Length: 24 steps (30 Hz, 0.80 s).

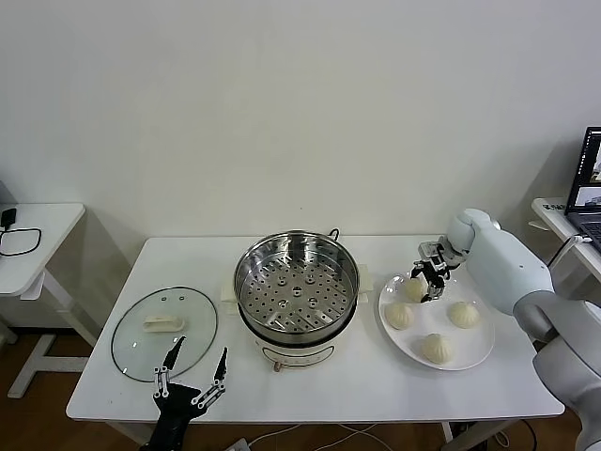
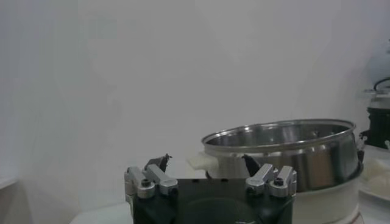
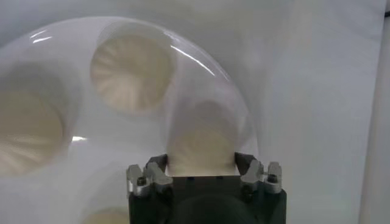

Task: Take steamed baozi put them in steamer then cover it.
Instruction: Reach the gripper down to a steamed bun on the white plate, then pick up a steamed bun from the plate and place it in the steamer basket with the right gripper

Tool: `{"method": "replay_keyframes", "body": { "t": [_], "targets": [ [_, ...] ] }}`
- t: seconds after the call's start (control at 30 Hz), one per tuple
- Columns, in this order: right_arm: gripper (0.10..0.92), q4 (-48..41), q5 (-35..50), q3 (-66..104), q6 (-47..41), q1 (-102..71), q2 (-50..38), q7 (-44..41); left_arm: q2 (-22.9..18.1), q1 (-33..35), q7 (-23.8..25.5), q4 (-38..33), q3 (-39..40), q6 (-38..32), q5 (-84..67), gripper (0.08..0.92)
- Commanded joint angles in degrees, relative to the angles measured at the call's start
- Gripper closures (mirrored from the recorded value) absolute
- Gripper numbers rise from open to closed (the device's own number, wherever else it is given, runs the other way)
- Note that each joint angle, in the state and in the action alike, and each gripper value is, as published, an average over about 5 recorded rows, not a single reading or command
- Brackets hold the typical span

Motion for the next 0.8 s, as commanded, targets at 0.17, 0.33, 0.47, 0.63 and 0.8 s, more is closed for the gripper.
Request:
{"method": "replay_keyframes", "body": {
  "t": [0.17,0.33,0.47,0.63,0.8],
  "targets": [
    [0.378,6.2,3.6,-3.1,-0.1,1.3,-2.8,0.3,0.0,0.0,-0.1,-0.4,0.2,0.2,0.0,0.177],
    [0.375,17.5,8.4,-6.7,4.7,7.2,-7.6,-2.3,0.1,-0.1,-0.2,-0.9,0.3,0.3,0.0,0.177],
    [0.366,24.0,10.7,-9.9,14.8,15.9,-7.9,-4.4,0.1,-0.1,-0.2,-1.2,0.5,0.4,0.0,0.177],
    [0.364,31.5,16.6,-17.5,20.4,24.1,-5.9,-4.9,-0.1,0.2,-0.2,-1.6,0.5,0.3,0.0,0.177],
    [0.365,37.6,17.2,-21.7,22.8,28.4,-2.2,-5.0,-0.1,0.5,-0.2,-1.7,0.4,0.2,0.0,0.177]
  ]
}}
